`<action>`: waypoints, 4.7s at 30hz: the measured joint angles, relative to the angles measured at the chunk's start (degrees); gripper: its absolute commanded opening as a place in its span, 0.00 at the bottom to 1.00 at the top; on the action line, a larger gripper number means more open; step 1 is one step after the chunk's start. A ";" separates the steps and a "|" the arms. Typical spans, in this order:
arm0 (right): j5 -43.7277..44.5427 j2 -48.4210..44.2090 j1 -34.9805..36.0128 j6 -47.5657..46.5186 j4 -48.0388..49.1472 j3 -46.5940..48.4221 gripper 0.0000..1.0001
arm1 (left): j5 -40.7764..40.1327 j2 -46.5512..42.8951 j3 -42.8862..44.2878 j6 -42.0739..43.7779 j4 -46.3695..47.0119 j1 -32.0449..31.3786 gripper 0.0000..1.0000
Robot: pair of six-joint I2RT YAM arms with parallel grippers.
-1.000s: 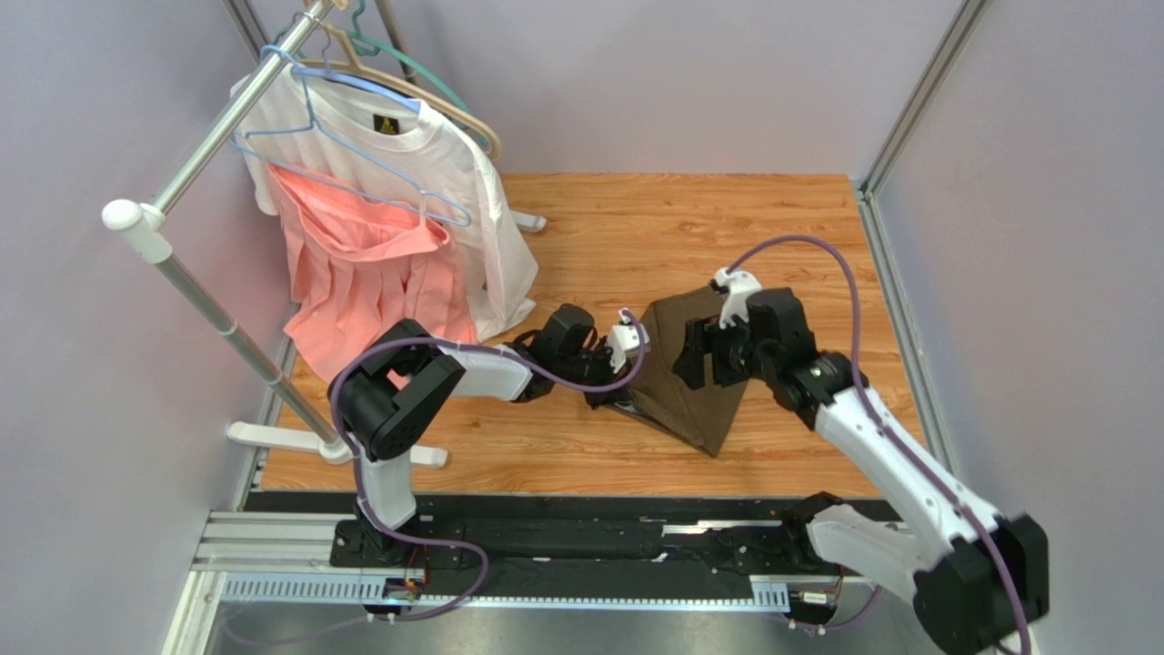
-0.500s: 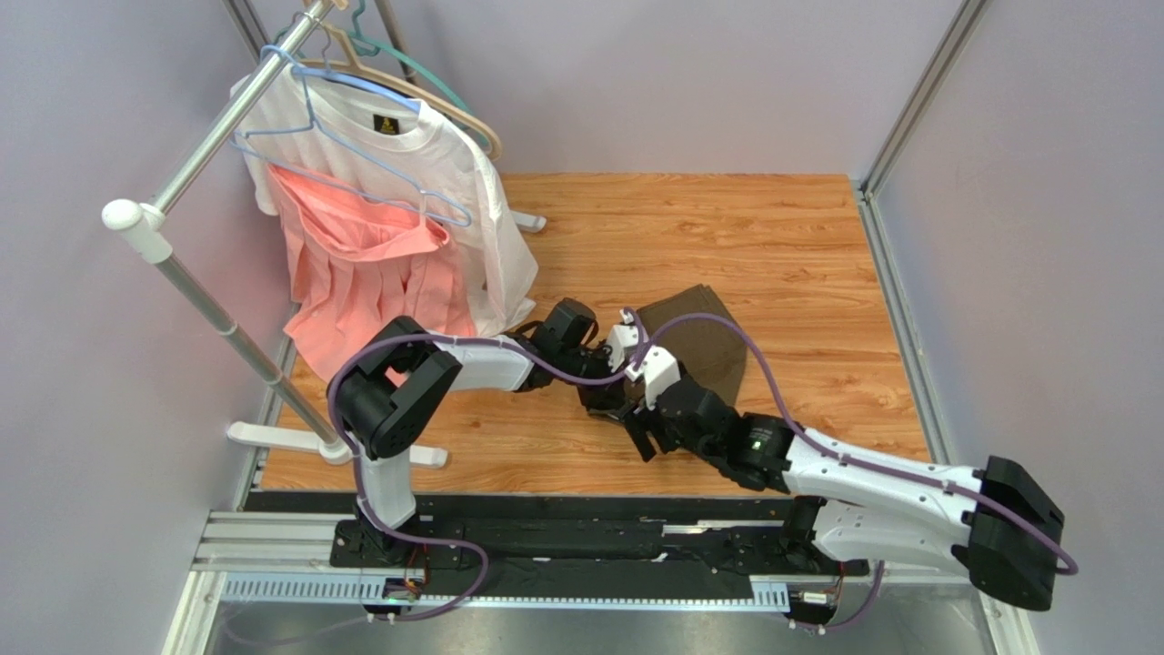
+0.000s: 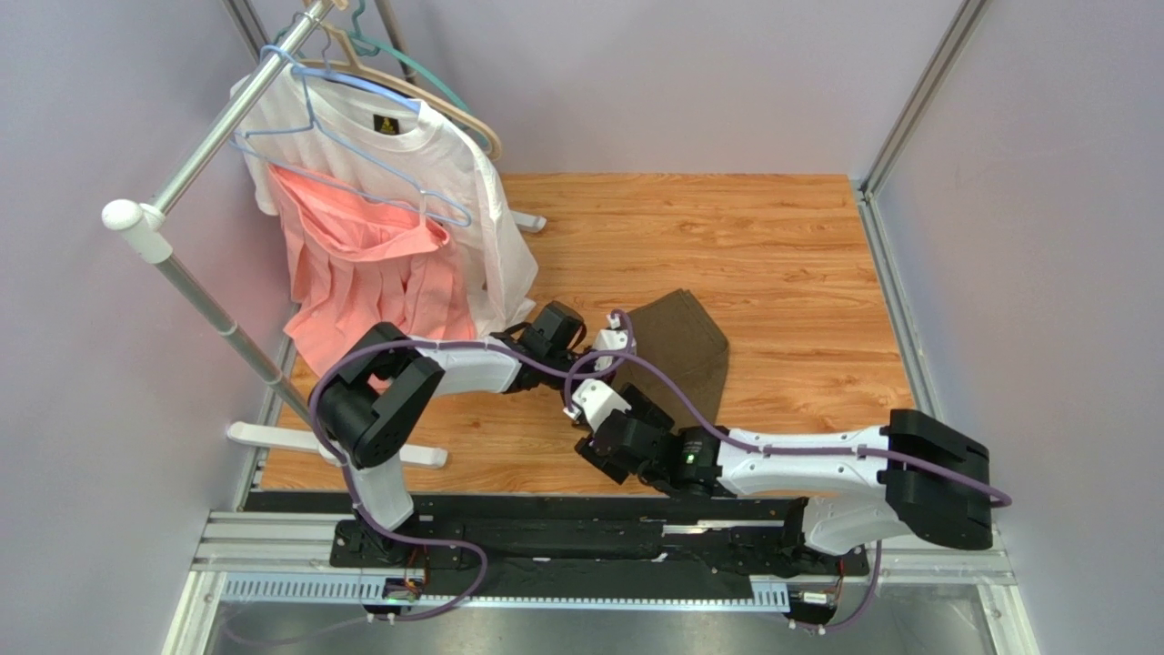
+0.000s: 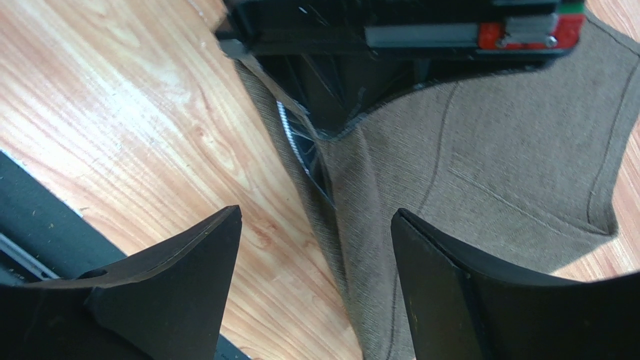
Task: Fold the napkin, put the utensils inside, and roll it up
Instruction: Roll the napkin with the utensil
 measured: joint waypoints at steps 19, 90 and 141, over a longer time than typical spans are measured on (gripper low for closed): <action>-1.51 8.17 0.39 -1.46 -1.57 2.01 0.70 | -7.06 -7.58 -4.83 -3.43 -6.99 1.68 0.02; -61.13 16.90 -30.21 1.73 0.04 7.85 0.00 | -17.20 -40.00 -24.04 -13.57 5.97 2.97 0.77; -86.31 29.49 -45.90 -1.55 -13.29 17.18 0.61 | -3.54 -5.60 -5.03 -2.21 0.52 0.07 0.00</action>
